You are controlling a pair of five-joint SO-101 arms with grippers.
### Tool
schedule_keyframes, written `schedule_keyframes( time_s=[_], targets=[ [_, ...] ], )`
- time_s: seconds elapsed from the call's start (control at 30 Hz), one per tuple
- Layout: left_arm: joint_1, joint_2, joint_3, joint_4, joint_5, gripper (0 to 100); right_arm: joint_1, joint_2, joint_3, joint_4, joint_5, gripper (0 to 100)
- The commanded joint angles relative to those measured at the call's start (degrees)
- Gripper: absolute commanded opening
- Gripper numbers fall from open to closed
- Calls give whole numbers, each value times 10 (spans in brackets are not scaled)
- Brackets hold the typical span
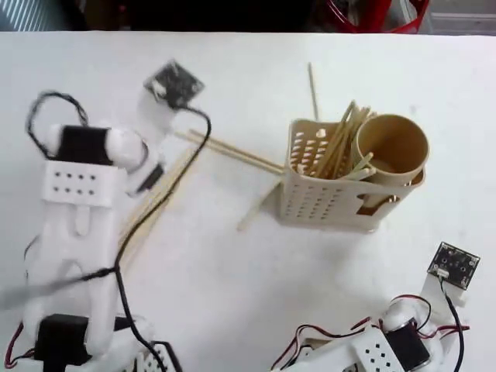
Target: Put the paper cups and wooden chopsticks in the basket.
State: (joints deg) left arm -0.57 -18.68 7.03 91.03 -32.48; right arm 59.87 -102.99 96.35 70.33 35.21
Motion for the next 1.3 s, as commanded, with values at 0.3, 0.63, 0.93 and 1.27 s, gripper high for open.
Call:
schedule_keyframes(
  time_s=[0.3,0.63,0.93,1.27],
  targets=[
    [-8,180,237,-349,24,182,4,0,5,0,4,38],
    [-9,323,142,-349,45,175,4,0,5,0,4,38],
    [-6,383,62,-284,65,26,4,0,5,0,4,38],
    [0,404,-12,-277,89,24,4,0,5,0,4,38]
  ],
)
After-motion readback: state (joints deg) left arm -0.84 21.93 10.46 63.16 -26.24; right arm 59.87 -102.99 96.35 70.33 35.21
